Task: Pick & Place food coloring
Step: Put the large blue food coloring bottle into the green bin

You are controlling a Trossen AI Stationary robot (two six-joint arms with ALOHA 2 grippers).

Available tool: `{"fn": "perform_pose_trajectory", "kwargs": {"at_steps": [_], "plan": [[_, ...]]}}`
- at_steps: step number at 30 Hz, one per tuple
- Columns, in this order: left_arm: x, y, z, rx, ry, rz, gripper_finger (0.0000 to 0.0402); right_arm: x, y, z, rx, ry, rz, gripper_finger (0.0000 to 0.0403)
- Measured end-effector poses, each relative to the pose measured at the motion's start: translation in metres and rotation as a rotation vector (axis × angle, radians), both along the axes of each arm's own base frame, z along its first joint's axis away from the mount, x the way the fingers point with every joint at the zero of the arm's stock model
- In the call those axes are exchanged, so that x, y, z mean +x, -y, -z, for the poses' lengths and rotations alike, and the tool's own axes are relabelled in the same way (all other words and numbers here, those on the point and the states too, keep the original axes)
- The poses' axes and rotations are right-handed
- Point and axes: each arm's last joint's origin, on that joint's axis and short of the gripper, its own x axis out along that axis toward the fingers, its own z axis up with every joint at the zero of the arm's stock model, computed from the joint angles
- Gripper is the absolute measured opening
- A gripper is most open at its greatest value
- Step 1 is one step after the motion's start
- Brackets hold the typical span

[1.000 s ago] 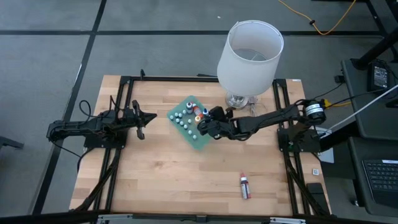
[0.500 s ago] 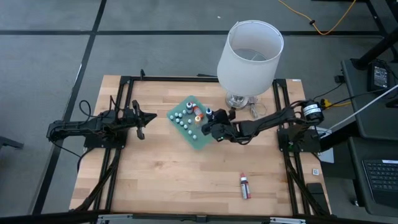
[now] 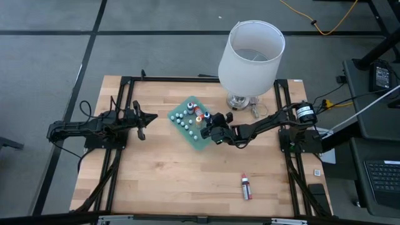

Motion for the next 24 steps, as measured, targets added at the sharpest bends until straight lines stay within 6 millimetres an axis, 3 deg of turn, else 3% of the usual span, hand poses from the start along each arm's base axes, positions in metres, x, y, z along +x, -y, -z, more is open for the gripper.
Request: {"fn": "perform_pose_trajectory", "kwargs": {"at_steps": [11, 24], "plan": [[0.0, 0.0, 0.0, 0.0, 0.0, 0.0, 0.0011, 0.0008, 0.0003, 0.0015, 0.013, -0.009, -0.025, 0.013], [0.0, 0.0, 0.0, 0.0, 0.0, 0.0, 0.0012, 0.0059, -0.0008, -0.006, -0.011, -0.033, -0.075, 0.0197]]}}
